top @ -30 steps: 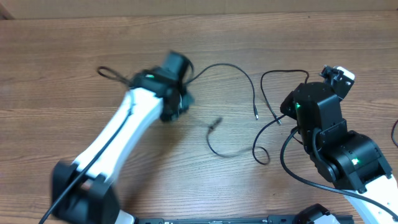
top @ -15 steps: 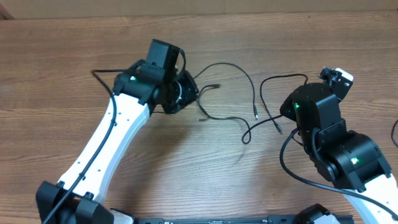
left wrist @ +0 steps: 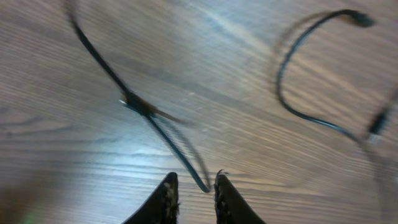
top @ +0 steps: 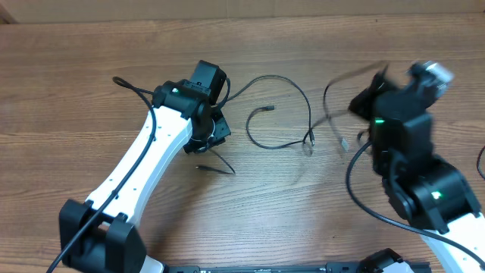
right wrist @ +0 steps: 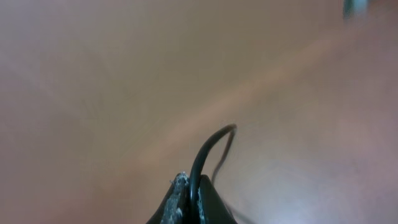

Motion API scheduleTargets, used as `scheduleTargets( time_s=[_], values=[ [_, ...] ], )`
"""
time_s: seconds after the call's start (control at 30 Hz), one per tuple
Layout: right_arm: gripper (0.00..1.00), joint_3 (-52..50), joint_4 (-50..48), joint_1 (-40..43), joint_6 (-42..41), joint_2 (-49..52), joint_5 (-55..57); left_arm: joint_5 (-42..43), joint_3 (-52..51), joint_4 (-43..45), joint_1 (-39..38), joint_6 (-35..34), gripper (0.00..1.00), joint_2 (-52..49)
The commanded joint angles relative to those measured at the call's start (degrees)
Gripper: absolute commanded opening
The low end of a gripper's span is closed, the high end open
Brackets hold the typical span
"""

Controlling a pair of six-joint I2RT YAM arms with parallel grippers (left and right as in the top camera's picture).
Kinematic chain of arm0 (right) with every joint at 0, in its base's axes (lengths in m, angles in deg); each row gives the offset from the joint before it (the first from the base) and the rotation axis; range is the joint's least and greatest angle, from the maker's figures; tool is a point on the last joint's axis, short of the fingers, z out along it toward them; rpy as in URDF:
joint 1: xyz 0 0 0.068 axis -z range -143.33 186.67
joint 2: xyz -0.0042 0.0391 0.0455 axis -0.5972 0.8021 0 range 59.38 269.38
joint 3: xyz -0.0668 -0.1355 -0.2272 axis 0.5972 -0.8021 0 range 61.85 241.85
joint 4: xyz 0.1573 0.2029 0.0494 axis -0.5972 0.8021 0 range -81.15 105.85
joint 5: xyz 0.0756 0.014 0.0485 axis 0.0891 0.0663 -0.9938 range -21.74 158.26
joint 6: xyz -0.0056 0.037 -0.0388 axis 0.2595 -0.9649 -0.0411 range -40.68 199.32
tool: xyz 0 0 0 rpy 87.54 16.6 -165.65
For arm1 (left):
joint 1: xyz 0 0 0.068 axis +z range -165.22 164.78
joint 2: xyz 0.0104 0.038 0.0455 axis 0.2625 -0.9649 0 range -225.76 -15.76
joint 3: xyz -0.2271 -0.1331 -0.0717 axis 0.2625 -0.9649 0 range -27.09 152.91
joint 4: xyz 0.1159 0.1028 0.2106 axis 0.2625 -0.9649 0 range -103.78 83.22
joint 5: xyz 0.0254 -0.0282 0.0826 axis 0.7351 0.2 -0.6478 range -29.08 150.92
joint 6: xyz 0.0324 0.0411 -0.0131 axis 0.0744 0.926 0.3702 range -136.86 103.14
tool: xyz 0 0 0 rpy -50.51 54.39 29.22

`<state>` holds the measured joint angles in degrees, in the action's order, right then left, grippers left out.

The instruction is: Untangle cables

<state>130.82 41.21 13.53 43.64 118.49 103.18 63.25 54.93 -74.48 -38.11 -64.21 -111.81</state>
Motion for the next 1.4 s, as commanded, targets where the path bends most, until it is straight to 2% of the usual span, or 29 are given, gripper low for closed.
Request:
scheduleTargets(
  time_s=[0.0, 0.13, 0.17, 0.23, 0.3, 0.37, 0.47, 0.57, 0.67, 0.87, 0.97, 1.07, 1.17, 1.2, 1.27, 1.3, 1.33, 1.37],
  values=[
    [0.04, 0.9, -11.67, 3.54, 16.37, -2.54, 4.9, -1.07, -0.31, -0.17, -0.74, 1.07, 0.24, -2.45],
    [0.04, 0.9, -35.91, 9.94, 35.43, -1.42, 4.87, 1.05, -0.31, 0.76, -1.05, 1.01, 0.39, -4.92],
    [0.04, 0.9, -43.69, 12.7, 39.85, -0.59, 4.87, 1.38, -0.31, 0.92, -1.16, 1.03, 0.47, -5.6],
    [0.04, 0.9, -53.94, 17.42, 43.87, 1.16, 4.83, 1.66, -0.31, 0.87, -1.14, 1.05, 0.59, -6.51],
    [0.04, 0.9, -59.36, 22.58, 46.01, 3.37, 3.15, 1.77, -0.31, 0.85, -1.16, 1.07, 0.65, -7.45],
    [0.04, 0.9, -58.75, 28.09, 46.42, 6.27, -1.11, 1.75, -0.31, 0.92, -1.14, 1.05, 0.73, -8.22],
    [0.04, 0.9, -51.23, 34.84, 43.65, 12.57, -8.63, 1.75, -0.31, 1.07, -1.14, 1.05, 0.81, -9.18],
    [0.04, 0.9, -44.52, 38.64, 37.81, 20.17, -15.26, 1.75, -0.31, 1.05, -1.14, 1.05, 0.99, -9.6],
    [0.04, 0.9, -42.49, 41.03, 33.4, 29.44, -20.09, 1.75, -0.31, 1.05, -1.14, 1.05, 1.0, -9.6],
    [0.04, 0.9, -39.58, 42.6, 27.39, 42.88, -21.11, 1.75, -0.31, 1.07, -1.14, 1.07, 1.0, -9.6],
    [0.04, 0.87, -38.14, 42.77, 26.05, 46.47, -21.03, 1.73, -0.31, 1.07, -1.14, 1.07, 1.0, -9.6],
    [0.11, 0.85, -37.81, 42.86, 26.08, 47.84, -20.37, 1.73, -0.31, 1.07, -1.14, 1.07, 1.0, -9.6],
    [0.13, 0.85, -34.53, 42.86, 25.99, 47.87, -20.48, 1.73, -0.31, 1.07, -1.14, 1.07, 1.0, -9.6],
    [0.22, 0.85, -32.35, 42.86, 25.99, 47.87, -20.48, 1.73, -0.31, 1.07, -1.14, 1.05, 0.99, -9.6],
    [0.52, 0.83, -27.39, 42.86, 26.01, 47.91, -20.46, 1.75, -0.31, 1.36, -1.14, 1.01, 1.0, -9.6],
    [0.78, 0.83, -25.24, 42.86, 25.99, 47.93, -20.46, 1.75, -0.31, 2.08, -1.14, 1.03, 1.0, -9.6],
    [1.0, 0.83, -23.56, 42.86, 25.49, 47.93, -20.46, 1.73, -0.31, 2.71, -1.14, 1.07, 1.0, -9.6],
    [1.0, 0.85, -22.08, 42.86, 24.24, 47.91, -20.46, 1.73, -0.31, 3.41, -1.14, 1.05, 1.0, -9.6]
  ],
)
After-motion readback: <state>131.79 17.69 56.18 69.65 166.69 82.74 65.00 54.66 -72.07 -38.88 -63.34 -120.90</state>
